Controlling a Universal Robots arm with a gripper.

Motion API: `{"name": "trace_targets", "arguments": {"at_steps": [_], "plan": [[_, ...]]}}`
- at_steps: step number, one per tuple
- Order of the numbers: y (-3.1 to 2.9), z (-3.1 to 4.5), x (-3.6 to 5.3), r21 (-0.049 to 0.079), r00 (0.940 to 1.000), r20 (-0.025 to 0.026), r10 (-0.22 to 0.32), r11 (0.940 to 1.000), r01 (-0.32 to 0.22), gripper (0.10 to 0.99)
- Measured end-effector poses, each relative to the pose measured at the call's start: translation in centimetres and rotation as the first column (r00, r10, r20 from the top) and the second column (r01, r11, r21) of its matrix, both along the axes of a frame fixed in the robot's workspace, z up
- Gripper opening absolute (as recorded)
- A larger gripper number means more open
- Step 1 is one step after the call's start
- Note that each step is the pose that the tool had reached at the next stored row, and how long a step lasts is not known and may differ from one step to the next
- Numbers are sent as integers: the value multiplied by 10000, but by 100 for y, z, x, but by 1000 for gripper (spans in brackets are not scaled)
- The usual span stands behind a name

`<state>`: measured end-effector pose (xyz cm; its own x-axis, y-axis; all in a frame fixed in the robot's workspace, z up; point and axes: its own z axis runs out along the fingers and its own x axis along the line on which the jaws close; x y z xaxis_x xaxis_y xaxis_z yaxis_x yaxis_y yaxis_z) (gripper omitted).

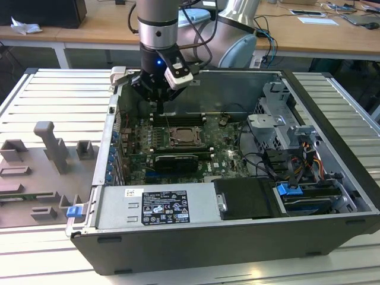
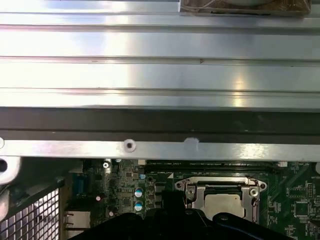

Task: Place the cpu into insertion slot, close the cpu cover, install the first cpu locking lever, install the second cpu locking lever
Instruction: 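Install the first cpu locking lever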

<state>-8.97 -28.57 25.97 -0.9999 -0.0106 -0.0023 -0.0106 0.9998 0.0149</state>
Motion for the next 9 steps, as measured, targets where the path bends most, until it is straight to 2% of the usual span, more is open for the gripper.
{"name": "trace_targets", "arguments": {"at_steps": [1,5,7,9], "plan": [[5,-7,74,-2,10000,-1,0,10000,0,106],[7,-35,196,-13,10000,0,0,10000,0,106],[7,-60,305,-12,10000,0,1,10000,-1,106],[6,-67,317,-7,10000,1,1,10000,-1,106]]}}
